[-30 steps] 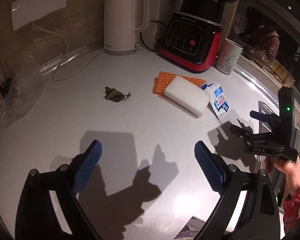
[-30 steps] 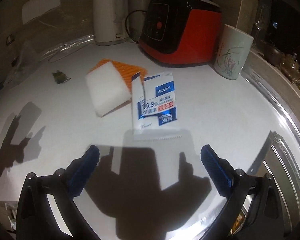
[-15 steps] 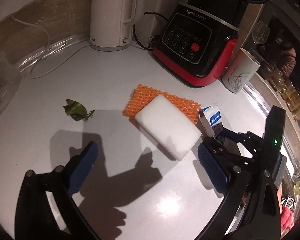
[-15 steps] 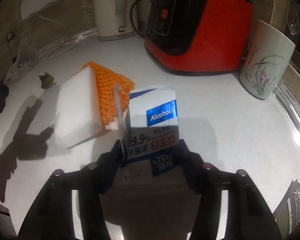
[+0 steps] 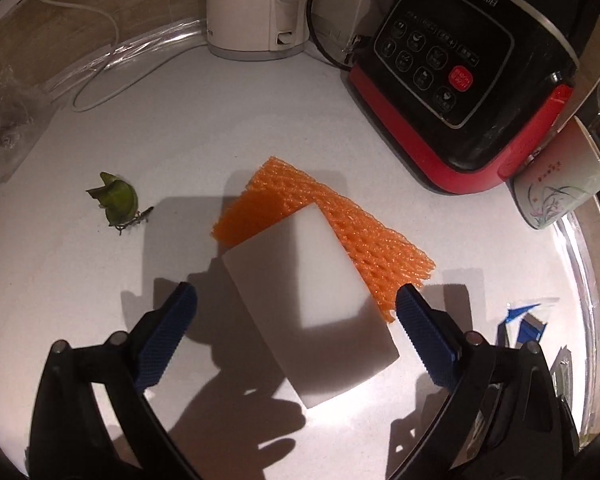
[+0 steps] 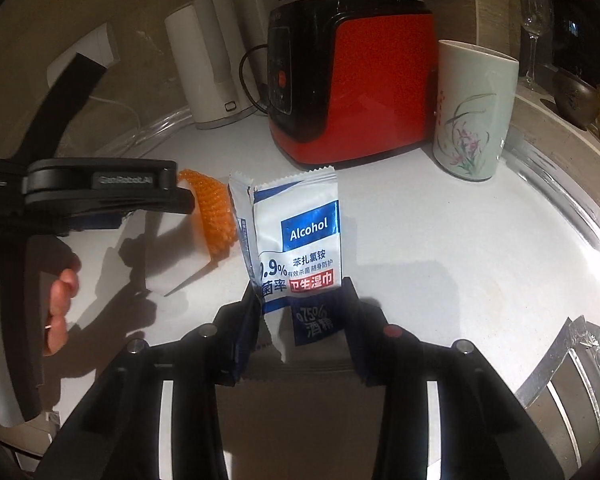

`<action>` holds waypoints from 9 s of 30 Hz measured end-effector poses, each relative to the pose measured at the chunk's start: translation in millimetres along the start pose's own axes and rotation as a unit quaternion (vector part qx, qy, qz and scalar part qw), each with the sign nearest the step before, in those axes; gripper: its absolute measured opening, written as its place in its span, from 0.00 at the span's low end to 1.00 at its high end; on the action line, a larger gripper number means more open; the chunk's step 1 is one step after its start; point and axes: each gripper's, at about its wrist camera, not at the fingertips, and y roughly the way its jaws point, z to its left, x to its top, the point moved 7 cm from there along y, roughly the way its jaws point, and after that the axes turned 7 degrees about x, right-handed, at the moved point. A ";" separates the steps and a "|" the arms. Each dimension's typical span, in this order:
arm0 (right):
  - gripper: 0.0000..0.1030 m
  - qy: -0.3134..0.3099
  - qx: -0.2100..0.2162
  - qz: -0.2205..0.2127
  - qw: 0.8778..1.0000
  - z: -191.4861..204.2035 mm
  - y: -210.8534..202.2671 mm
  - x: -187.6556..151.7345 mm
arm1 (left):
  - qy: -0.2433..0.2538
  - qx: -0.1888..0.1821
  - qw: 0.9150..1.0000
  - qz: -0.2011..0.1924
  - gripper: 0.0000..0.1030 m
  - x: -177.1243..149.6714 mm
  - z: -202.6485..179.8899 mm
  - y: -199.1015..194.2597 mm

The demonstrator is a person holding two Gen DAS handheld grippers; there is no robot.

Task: Collect trash
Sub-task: 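Grasp the white sponge with the left gripper while the right holds the wipes packet, then carry the sponge to the bin with the left gripper while the right carries the wipes packet, then open the left gripper over the bin while the right releases the wipes packet, then move both grippers back over the counter toward the leaf and foam net, then grasp the green leaf with the left gripper while the right grasps the orange foam net, then carry the leaf to the bin with the left gripper while the right carries the foam net, then open the left gripper to drop the leaf into the bin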

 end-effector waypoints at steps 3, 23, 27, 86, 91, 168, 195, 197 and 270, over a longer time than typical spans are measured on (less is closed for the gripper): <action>0.39 0.007 0.001 0.001 1.000 -2.4 -1.5 -4.1 | 0.008 0.009 1.000 0.005 0.66 -4.3 -5.3 9.5; 0.39 -0.001 -0.008 -0.024 1.000 70.6 -61.1 -43.2 | 0.074 -0.096 0.985 -0.122 0.64 -52.3 64.2 -118.4; 0.39 -0.003 -0.010 -0.020 1.000 119.2 -78.8 -70.7 | 0.101 -0.101 0.981 -0.133 0.64 -92.6 100.7 -143.0; 0.98 0.162 -0.164 -0.025 0.973 294.5 -220.7 -322.5 | 0.327 -0.156 0.925 -0.113 0.67 -422.4 217.6 -155.8; 0.98 0.167 -0.163 -0.036 0.972 287.6 -242.9 -313.4 | 0.354 -0.144 0.921 -0.080 0.77 -450.4 202.2 -119.8; 0.98 0.044 0.013 0.028 0.999 106.4 -25.8 -62.7 | 0.162 -0.073 0.979 -0.103 0.05 33.8 132.0 49.2; 0.97 -0.156 0.045 0.116 0.980 104.4 142.9 52.7 | 0.161 -0.127 0.969 -0.138 0.03 -40.1 139.8 -57.5; 0.82 -0.160 0.039 0.125 0.978 103.0 148.9 49.5 | 0.162 -0.129 0.968 -0.140 0.03 -46.0 142.7 -61.5; 0.22 0.194 -0.084 -0.019 0.977 277.4 -226.2 -343.5 | 0.443 -0.147 0.883 0.050 0.72 -507.3 215.5 -28.8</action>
